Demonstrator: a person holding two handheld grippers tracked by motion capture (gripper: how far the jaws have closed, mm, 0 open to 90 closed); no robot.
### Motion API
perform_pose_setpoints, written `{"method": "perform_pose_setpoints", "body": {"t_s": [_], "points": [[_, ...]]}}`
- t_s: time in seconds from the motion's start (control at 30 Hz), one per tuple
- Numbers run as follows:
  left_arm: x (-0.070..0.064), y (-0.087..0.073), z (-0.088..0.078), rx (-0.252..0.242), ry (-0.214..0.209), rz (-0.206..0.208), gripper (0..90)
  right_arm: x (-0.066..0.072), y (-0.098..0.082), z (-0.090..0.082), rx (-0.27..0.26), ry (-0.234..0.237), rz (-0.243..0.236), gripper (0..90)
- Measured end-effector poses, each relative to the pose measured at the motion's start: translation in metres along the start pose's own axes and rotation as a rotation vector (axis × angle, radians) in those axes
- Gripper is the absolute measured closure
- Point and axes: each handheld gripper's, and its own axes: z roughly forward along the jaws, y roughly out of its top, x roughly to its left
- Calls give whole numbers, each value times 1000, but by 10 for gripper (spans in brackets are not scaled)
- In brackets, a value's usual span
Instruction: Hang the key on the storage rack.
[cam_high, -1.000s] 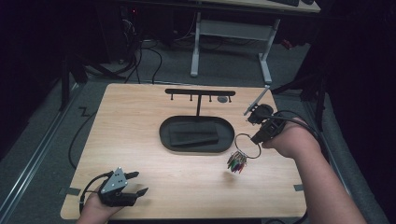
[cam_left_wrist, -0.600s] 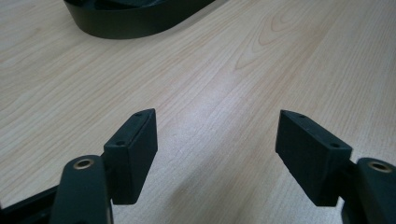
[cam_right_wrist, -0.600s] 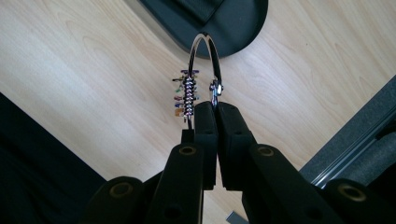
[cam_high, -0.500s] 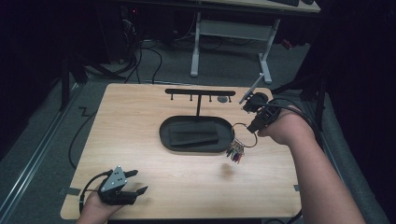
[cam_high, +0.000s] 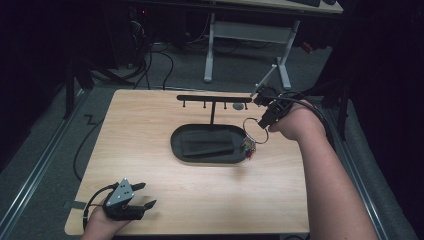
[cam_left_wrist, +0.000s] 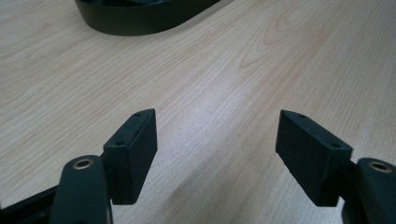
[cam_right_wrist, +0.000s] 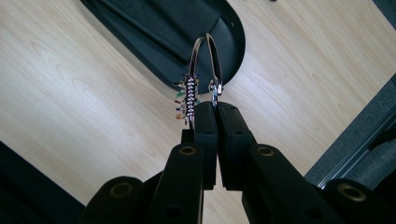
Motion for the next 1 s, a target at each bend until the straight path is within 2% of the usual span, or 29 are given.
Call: {"method": "perform_pose_setpoints", "body": {"t_s": [0.07, 0.13, 0.27, 0.53, 0.6, 0.63, 0.67, 0.8, 0.9, 0.93, 1.0], "points": [[0, -2, -2, 6, 3, -2, 300, -2, 6, 2, 3, -4, 9, 880], [0, -3, -3, 8, 12, -7, 303, -5, 10, 3, 1, -12, -5, 880], [-2, -3, -6, 6, 22, -1, 303, -8, 21, 3, -10, -17, 10, 880], [-3, -3, -9, -1, 29, 0, 303, -15, 36, 21, -1, -17, 6, 880], [-3, -3, -10, -8, 42, 2, 305, -19, 40, 25, -4, -23, -2, 879], [-3, -3, -11, -12, 50, 4, 313, -22, 42, 27, -3, -22, 7, 879], [-3, -2, -11, -11, 50, 3, 315, -29, 45, 30, -8, -22, 43, 879], [-5, -2, -10, -4, 50, 24, 315, -38, 50, 39, 1, -28, 74, 879], [-5, -2, -9, 3, 46, 26, 315, -45, 56, 51, 22, -36, 61, 879], [-5, -2, -9, 3, 46, 26, 315, -44, 58, 53, 35, -38, 77, 879], [-4, -3, -9, 3, 45, 20, 315, -45, 61, 57, 34, -36, 58, 879]]}}
